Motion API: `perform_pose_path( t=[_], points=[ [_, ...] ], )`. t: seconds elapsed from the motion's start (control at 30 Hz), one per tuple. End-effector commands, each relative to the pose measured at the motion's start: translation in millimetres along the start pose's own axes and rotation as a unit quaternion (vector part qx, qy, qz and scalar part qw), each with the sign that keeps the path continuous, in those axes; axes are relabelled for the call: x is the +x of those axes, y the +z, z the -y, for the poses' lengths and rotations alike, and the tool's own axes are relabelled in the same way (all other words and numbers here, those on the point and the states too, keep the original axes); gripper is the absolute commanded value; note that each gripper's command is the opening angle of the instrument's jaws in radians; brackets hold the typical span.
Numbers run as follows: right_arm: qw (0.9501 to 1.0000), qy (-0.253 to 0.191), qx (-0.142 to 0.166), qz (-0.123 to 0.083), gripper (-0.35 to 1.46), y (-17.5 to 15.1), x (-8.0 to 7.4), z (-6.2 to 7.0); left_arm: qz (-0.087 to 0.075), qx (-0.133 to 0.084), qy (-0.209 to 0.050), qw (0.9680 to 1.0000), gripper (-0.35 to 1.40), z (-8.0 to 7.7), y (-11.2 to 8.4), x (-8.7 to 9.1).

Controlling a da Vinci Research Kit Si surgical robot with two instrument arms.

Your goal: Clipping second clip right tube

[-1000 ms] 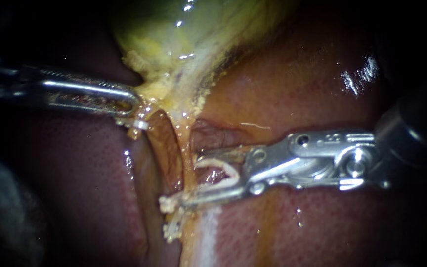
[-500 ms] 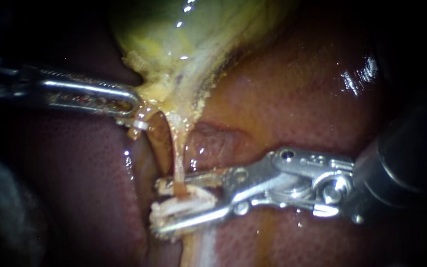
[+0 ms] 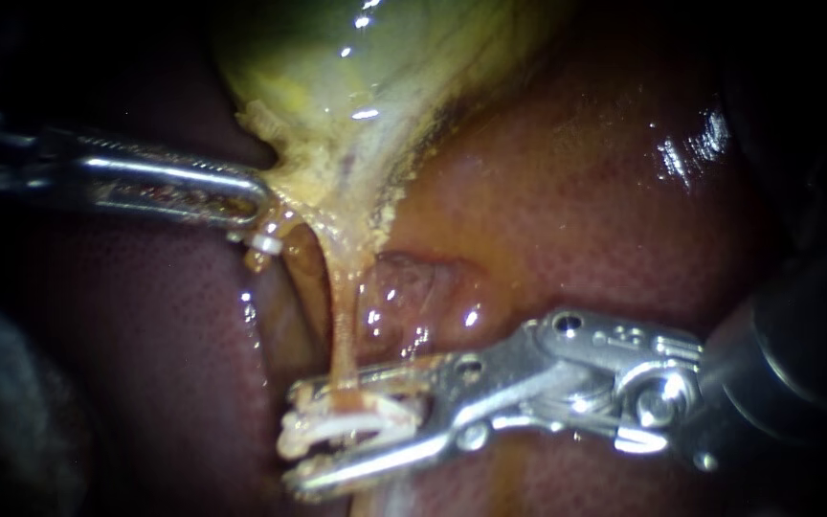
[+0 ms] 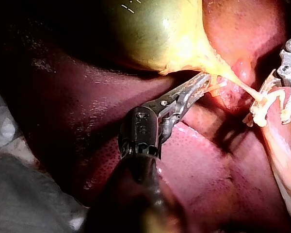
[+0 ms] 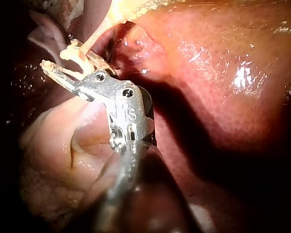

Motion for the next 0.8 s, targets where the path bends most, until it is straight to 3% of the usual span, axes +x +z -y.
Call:
perform_pose_path(
  t=[0.03, 0.27, 0.37, 0.8],
  points=[
    [1.0000, 0.006, -0.001, 0.000, 0.19, -0.1, -0.1, -0.1, 0.000, 0.000, 0.000, 1.0000, -0.35, 0.0, 0.0, 0.0],
    [0.9995, 0.030, -0.003, 0.007, -0.11, -0.5, -0.2, -0.2, 0.000, 0.000, 0.000, 1.0000, -0.35, 0.0, 0.1, 0.0],
    [0.9988, 0.048, -0.005, 0.009, -0.34, -0.6, -0.2, -0.2, 0.000, 0.000, 0.000, 1.0000, -0.35, 0.1, 0.1, 0.0],
    [0.9983, 0.053, -0.017, 0.018, -0.35, -1.0, -0.5, 0.1, 0.000, 0.000, 0.000, 1.0000, -0.35, 0.3, 0.1, 0.0]
  ],
)
